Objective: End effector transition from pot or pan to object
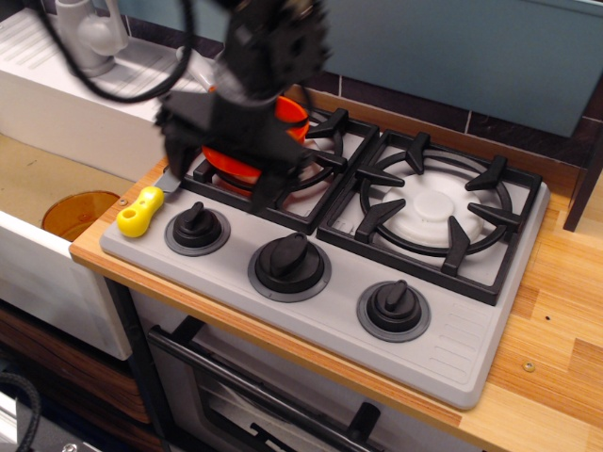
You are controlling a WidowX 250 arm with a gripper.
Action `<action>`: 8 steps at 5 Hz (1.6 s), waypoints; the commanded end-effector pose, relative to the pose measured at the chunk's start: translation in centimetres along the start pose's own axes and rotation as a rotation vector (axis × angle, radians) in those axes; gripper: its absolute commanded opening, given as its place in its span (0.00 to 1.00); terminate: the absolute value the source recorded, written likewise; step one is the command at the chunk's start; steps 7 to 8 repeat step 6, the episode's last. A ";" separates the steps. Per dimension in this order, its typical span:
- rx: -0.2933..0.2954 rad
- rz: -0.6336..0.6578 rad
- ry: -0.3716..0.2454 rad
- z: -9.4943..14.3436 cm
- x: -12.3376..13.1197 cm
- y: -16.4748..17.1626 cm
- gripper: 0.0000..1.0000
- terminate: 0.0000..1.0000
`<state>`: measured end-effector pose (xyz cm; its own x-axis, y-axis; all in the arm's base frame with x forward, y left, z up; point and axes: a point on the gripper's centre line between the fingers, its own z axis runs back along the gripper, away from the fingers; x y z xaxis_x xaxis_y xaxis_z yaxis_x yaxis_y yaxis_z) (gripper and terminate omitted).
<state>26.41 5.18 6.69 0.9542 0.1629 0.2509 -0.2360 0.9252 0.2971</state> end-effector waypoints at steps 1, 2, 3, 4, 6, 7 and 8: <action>0.006 -0.055 -0.087 -0.9 0.6 4.7 1.00 0.00; 0.013 -0.072 -0.095 -1.3 1.3 6.1 1.00 0.00; 0.014 -0.078 -0.108 -1.9 1.5 6.5 1.00 0.00; 0.008 -0.087 -0.118 -2.9 1.3 6.9 1.00 0.00; -0.028 -0.044 -0.113 -5.6 1.1 6.0 1.00 1.00; -0.028 -0.044 -0.113 -5.6 1.1 6.0 1.00 1.00; -0.028 -0.044 -0.113 -5.6 1.1 6.0 1.00 1.00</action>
